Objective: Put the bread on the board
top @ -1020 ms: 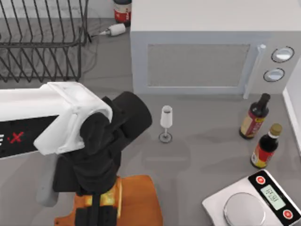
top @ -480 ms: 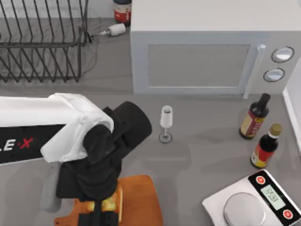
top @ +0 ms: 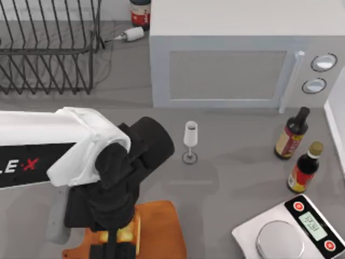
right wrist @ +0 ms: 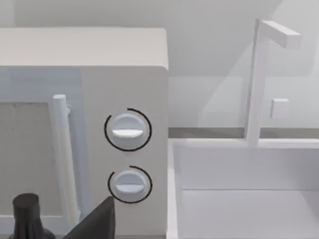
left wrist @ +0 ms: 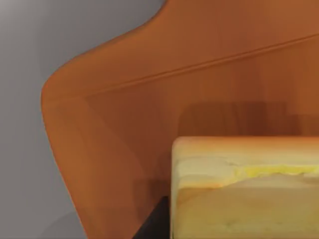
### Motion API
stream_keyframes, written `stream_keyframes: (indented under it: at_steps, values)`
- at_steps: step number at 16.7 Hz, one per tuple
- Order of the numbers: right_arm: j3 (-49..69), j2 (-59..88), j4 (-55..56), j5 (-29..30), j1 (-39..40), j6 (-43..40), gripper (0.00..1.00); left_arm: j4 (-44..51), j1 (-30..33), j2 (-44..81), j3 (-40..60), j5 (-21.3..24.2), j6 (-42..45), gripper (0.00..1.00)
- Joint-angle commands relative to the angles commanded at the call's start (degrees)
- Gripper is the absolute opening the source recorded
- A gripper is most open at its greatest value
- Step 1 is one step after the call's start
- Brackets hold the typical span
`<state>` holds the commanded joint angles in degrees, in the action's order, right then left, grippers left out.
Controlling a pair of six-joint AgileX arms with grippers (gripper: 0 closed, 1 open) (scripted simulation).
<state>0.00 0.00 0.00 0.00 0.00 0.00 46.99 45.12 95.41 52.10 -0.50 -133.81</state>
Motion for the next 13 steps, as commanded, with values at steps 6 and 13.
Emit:
stream_keyframes:
  at_steps: [6, 13]
  values:
    - [0.0, 0.0, 0.0, 0.0, 0.0, 0.0, 1.0, 0.0, 0.0, 0.0, 0.0, 0.0, 0.0, 0.9]
    - [0.0, 0.0, 0.0, 0.0, 0.0, 0.0, 1.0, 0.0, 0.0, 0.0, 0.0, 0.0, 0.0, 1.0]
